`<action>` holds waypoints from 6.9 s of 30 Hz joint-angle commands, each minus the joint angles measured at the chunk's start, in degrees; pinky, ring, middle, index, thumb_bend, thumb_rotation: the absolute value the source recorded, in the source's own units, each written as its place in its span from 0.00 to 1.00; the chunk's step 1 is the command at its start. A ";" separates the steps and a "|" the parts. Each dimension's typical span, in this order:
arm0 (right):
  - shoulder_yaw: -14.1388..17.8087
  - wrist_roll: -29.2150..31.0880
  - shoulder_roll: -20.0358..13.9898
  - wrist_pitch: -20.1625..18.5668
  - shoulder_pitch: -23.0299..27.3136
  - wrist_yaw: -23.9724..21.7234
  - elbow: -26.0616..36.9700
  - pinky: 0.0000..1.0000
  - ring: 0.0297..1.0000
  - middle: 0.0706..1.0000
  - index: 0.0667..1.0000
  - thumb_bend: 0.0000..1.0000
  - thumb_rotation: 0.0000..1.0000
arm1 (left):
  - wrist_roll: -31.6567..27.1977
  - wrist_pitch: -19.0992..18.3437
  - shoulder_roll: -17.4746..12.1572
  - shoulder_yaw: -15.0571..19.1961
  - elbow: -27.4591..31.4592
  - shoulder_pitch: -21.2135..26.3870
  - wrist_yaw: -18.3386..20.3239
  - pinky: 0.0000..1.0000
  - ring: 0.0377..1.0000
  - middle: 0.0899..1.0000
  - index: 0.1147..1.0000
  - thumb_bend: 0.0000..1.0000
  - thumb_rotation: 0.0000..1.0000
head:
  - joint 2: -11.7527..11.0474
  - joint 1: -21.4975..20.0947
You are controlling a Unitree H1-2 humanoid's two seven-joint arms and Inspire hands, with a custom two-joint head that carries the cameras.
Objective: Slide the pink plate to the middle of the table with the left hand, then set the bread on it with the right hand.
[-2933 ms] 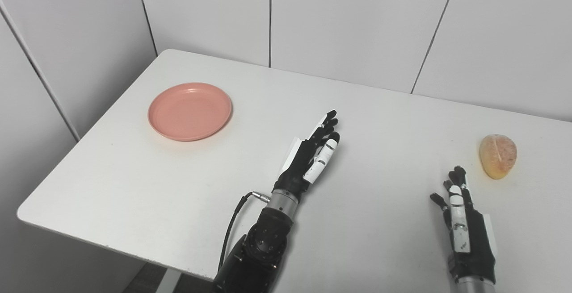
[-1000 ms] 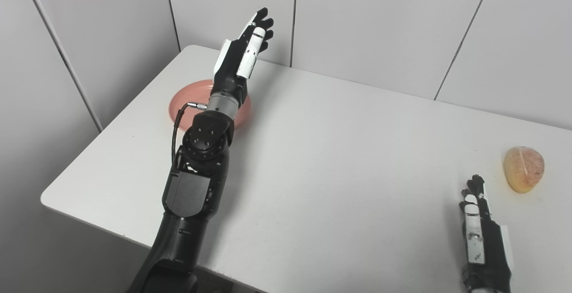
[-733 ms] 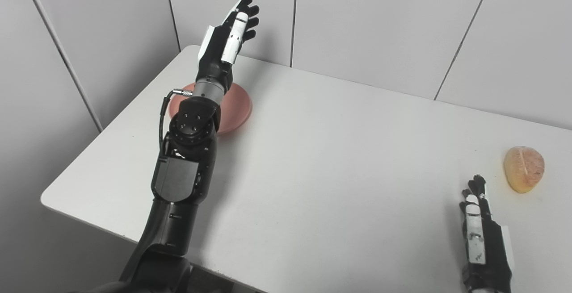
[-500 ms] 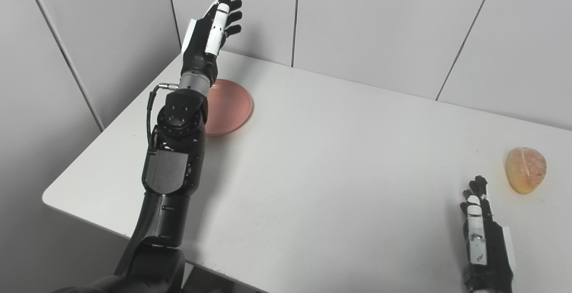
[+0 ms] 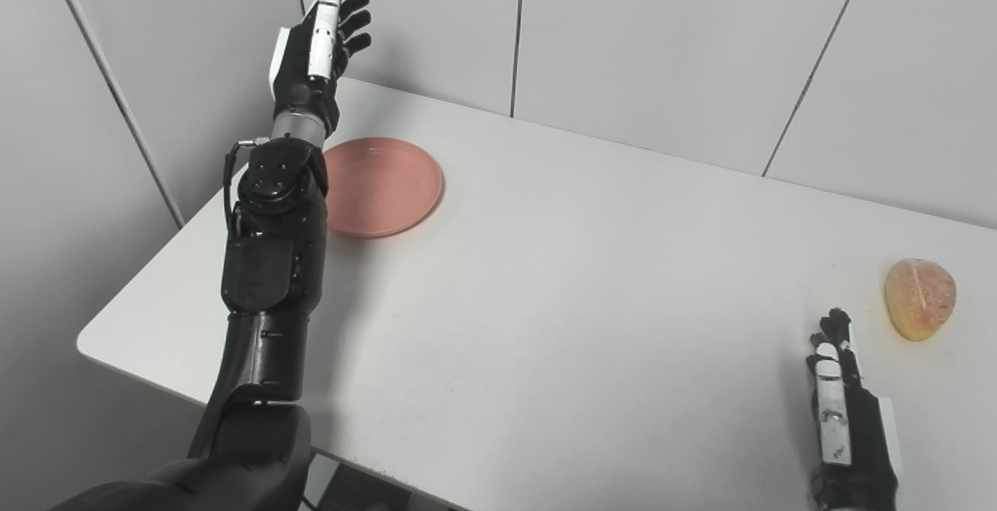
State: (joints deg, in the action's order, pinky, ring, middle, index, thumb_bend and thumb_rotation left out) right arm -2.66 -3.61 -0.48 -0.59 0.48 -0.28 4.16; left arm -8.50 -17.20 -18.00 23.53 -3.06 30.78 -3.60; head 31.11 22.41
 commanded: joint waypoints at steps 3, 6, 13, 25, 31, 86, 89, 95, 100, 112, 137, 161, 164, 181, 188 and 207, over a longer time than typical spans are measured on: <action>0.42 -0.12 -0.30 2.28 0.48 0.28 0.94 0.99 0.99 0.98 0.98 0.10 1.00 | -2.87 0.32 -3.02 1.43 -0.25 3.18 -0.06 0.84 0.88 0.86 0.84 0.37 1.00 | 0.12 0.21; 0.58 0.32 -0.26 1.92 0.50 0.11 1.06 1.00 0.99 0.99 0.99 0.09 1.00 | -4.63 0.63 -4.15 2.17 -1.42 2.93 0.43 0.85 0.89 0.88 0.86 0.37 1.00 | 0.13 0.34; 0.65 0.90 -0.74 1.39 0.42 -0.46 1.45 1.00 1.00 1.00 1.00 0.11 1.00 | -7.37 1.74 -5.85 3.90 -4.70 2.83 0.39 0.85 0.88 0.87 0.86 0.36 1.00 | 0.16 0.61; 0.69 0.86 -0.69 0.28 0.26 -0.17 2.28 1.00 1.00 1.00 0.99 0.11 1.00 | -9.38 1.66 -8.20 4.72 -8.87 1.48 0.48 0.89 0.89 0.88 0.86 0.38 1.00 | 0.12 0.96; 0.59 0.56 -0.89 0.45 0.27 -0.25 2.31 1.00 1.00 1.00 0.99 0.12 1.00 | -9.30 2.65 -8.77 4.55 -11.26 0.38 0.79 0.87 0.87 0.86 0.84 0.37 1.00 | 0.12 0.96; 0.67 0.90 -1.37 -0.69 0.05 -0.52 4.19 1.00 1.00 1.00 0.99 0.11 1.00 | -8.86 6.95 -10.15 3.47 -30.91 -0.15 1.22 0.90 0.89 0.87 0.85 0.36 1.00 | 0.88 1.67; 0.65 0.69 -1.40 -0.96 0.04 -0.44 4.37 1.00 1.00 1.00 0.99 0.12 1.00 | -9.03 6.53 -9.71 3.03 -31.18 -0.25 1.27 0.91 0.90 0.88 0.85 0.35 1.00 | 1.17 1.43; 0.63 0.83 -1.56 -1.26 0.00 -0.74 4.56 1.00 1.00 1.00 0.99 0.12 1.00 | -7.94 7.65 -9.01 1.06 -33.64 -0.12 1.61 0.87 0.87 0.86 0.85 0.34 1.00 | 1.31 1.41; 0.54 0.90 -1.38 -0.82 0.13 -0.71 4.25 1.00 1.00 1.00 0.99 0.13 1.00 | -8.39 8.19 -8.21 -0.15 -34.70 -0.07 2.53 0.86 0.87 0.86 0.85 0.33 1.00 | 1.66 0.69; 0.67 1.67 -1.04 1.02 0.32 -0.67 2.79 1.00 1.00 1.00 1.00 0.12 1.00 | -8.75 8.13 -4.88 -2.98 -34.75 -0.40 3.78 0.89 0.89 0.87 0.87 0.32 1.00 | 2.33 0.07; 0.07 0.38 0.16 0.29 0.19 -0.05 3.25 1.00 1.00 0.99 0.98 0.15 1.00 | -8.83 5.68 1.02 -9.59 -31.54 -0.63 6.05 0.89 0.88 0.89 0.88 0.33 1.00 | 3.20 -2.17; -0.39 -1.26 2.31 -1.19 0.55 0.79 3.04 0.97 0.97 0.96 0.96 0.18 1.00 | -6.39 1.03 6.48 -18.32 -23.30 -1.24 8.28 0.87 0.88 0.87 0.86 0.35 1.00 | 6.08 -7.70; -0.50 -2.05 2.71 -2.32 0.46 1.01 3.93 0.96 0.96 0.96 0.95 0.18 1.00 | -5.84 0.23 7.08 -19.34 -21.95 -1.49 8.91 0.86 0.88 0.88 0.86 0.35 1.00 | 6.65 -8.69; -3.04 -8.26 4.44 -7.19 0.13 2.98 7.40 0.88 0.93 0.93 0.92 0.19 1.00 | -3.95 -7.67 12.11 -26.53 -6.90 -5.99 10.55 0.89 0.89 0.89 0.87 0.31 1.00 | 10.24 -16.18; -3.22 -8.21 5.28 -7.04 0.56 3.56 6.68 0.89 0.93 0.93 0.92 0.20 1.00 | -3.76 -7.89 13.79 -28.88 -5.05 -7.81 12.27 0.92 0.91 0.91 0.90 0.30 1.00 | 11.55 -18.74; -4.24 -10.75 6.74 -8.57 1.00 4.48 7.15 0.87 0.92 0.92 0.91 0.21 1.00 | -5.31 -9.27 15.84 -28.17 -0.04 -13.70 12.31 0.91 0.90 0.90 0.90 0.33 1.00 | 13.82 -25.63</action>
State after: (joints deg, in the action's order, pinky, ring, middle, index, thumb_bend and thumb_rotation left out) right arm -6.52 -13.98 5.42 -9.33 -0.09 3.47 9.26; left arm -12.70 -24.08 -2.74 -4.59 -4.09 17.58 7.60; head 44.82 -2.90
